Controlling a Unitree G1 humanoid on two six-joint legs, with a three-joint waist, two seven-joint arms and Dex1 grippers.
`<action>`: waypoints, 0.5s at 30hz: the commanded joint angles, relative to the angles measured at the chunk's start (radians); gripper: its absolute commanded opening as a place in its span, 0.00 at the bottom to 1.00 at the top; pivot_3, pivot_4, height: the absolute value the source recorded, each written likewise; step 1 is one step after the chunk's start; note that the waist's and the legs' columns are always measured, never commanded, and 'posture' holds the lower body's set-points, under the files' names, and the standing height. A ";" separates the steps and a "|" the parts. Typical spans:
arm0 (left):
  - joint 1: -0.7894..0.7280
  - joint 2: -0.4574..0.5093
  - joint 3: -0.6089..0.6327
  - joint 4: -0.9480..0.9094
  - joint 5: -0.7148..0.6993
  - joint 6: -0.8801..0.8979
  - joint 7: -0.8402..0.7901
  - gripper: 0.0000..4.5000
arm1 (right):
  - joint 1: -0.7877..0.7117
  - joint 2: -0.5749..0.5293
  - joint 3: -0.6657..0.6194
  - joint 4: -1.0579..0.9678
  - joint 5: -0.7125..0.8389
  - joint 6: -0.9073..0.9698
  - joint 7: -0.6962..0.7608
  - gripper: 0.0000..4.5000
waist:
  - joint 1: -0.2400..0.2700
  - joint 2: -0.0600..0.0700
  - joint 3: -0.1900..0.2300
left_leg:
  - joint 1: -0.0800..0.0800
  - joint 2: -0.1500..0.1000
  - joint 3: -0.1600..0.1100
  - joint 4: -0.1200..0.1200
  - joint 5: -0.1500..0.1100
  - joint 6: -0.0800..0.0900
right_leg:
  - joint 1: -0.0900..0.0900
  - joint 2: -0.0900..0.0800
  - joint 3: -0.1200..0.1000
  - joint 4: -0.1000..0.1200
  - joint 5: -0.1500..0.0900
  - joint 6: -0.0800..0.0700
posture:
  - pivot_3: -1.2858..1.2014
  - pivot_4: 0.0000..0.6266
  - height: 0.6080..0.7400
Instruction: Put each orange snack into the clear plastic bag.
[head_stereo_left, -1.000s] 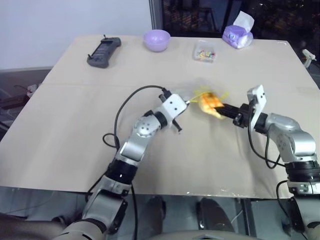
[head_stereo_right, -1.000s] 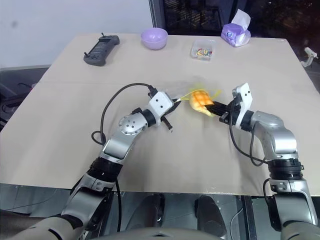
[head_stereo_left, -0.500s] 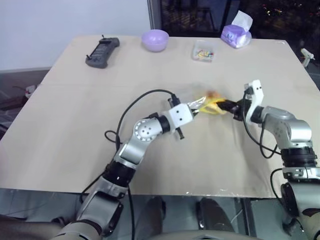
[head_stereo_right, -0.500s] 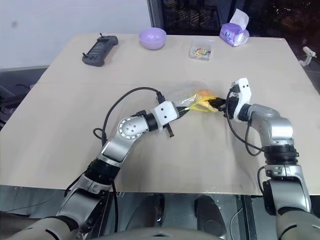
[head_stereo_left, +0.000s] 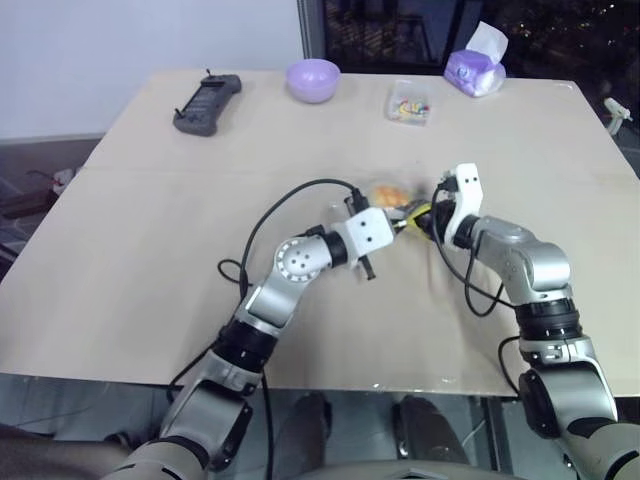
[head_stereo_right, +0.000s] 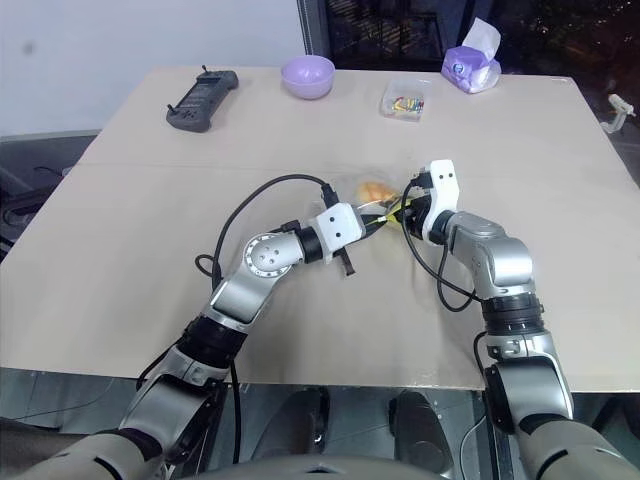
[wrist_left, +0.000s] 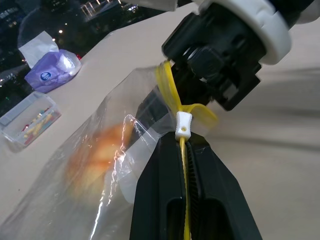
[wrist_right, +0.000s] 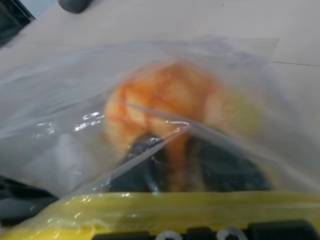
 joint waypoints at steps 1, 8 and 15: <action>-0.023 -0.010 0.004 -0.008 -0.001 -0.025 0.005 0.00 | 0.004 -0.024 -0.012 -0.110 0.028 -0.009 0.038 0.77 | -0.001 0.000 0.000 | 0.000 0.000 0.000 0.000 0.000 0.000 | 0.000 0.000 0.000 0.000 0.000 0.000 | 0.52 0.24 1.00; -0.029 -0.021 0.040 0.013 -0.009 0.000 0.039 0.00 | 0.119 -0.186 -0.083 -0.245 0.120 0.013 0.204 0.93 | 0.001 0.000 0.000 | 0.000 0.000 -0.001 0.000 0.000 0.000 | 0.000 0.000 0.000 0.000 0.000 0.000 | 0.52 0.24 1.00; -0.033 -0.027 0.054 0.024 -0.015 0.022 0.049 0.00 | 0.279 -0.412 -0.096 -0.154 0.029 -0.223 0.385 0.93 | -0.001 0.000 0.000 | 0.000 0.000 0.000 0.000 0.000 0.001 | 0.001 0.000 0.000 -0.001 0.000 0.000 | 0.52 0.24 1.00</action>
